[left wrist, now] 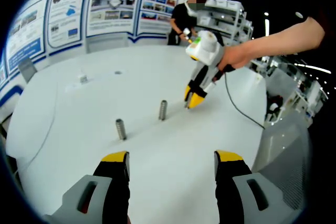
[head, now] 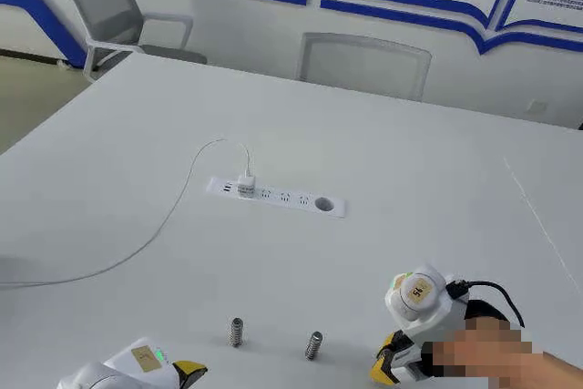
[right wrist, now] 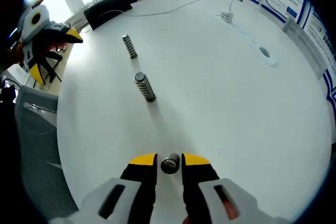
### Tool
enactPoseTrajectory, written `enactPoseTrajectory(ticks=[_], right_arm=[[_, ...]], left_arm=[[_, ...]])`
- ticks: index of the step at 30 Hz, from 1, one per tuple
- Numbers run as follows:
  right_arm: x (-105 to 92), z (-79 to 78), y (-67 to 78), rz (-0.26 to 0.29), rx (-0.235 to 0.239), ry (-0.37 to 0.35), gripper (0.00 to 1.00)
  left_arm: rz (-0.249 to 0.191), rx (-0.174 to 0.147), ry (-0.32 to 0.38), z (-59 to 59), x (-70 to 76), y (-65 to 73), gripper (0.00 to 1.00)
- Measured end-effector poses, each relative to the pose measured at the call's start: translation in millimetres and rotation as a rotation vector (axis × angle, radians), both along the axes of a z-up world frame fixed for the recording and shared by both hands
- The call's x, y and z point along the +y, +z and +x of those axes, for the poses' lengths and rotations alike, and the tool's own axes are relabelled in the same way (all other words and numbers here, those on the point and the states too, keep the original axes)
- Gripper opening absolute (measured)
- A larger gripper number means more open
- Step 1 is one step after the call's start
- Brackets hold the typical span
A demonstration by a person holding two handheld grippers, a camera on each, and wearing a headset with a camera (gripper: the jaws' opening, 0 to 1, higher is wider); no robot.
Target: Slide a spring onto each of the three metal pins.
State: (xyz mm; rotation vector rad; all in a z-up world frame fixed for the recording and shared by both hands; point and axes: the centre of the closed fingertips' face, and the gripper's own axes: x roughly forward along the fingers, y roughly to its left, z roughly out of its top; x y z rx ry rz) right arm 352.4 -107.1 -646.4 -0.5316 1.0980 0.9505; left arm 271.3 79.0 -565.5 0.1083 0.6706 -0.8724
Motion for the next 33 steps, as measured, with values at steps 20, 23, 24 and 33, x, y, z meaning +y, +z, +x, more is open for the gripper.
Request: enactPoseTrajectory(ticks=[20,23,24,33], right_arm=[[-37.5,-30.8,14.8,0.075,-0.059,-0.212,0.40],[-36.1,-35.5,17.3,0.133,-0.057,-0.267,0.43],[-36.8,-35.5,18.2,0.142,-0.064,-0.283,0.43],[-35.1,-47.3,28.4,0.232,-0.102,-0.367,0.51]], left_arm=[[-0.006,-0.007,0.018,-1.5,7.7,3.4,0.67],[-0.005,-0.005,0.019,-2.7,8.9,2.0,0.67],[-0.005,-0.004,0.019,-3.1,9.1,1.7,0.67],[-0.003,-0.003,0.036,-0.8,14.9,1.9,0.67]])
